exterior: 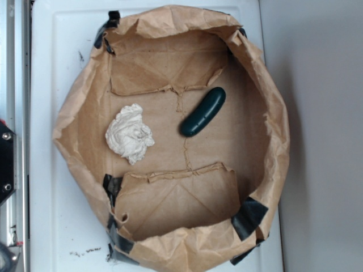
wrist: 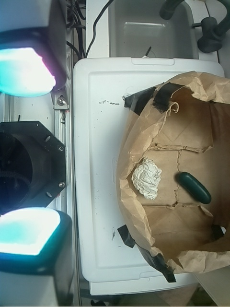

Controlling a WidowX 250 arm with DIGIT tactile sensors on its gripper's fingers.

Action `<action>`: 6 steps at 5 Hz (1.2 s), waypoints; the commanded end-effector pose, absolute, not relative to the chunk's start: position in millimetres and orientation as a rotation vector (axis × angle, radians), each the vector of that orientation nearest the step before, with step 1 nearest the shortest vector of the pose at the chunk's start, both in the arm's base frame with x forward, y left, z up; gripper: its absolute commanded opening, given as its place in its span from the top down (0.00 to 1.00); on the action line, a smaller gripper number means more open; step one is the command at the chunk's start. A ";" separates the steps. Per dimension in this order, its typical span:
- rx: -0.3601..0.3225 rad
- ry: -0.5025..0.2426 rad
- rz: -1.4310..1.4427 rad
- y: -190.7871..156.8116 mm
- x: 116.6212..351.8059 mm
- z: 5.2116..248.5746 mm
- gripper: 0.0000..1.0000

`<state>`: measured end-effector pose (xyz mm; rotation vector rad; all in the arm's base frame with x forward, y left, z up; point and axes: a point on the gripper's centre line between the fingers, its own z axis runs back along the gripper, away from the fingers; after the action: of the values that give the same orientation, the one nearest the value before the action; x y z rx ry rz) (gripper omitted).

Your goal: Grab the white paper.

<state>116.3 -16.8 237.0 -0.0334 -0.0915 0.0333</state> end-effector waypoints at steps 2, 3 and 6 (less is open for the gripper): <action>-0.025 -0.115 0.015 -19.0 166.3 227.9 0.00; 0.024 -0.146 -0.060 -19.8 207.2 221.6 0.00; 0.024 -0.146 -0.060 -19.8 207.2 221.6 0.00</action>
<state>206.4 -18.2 208.1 0.0243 -0.1114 -0.0560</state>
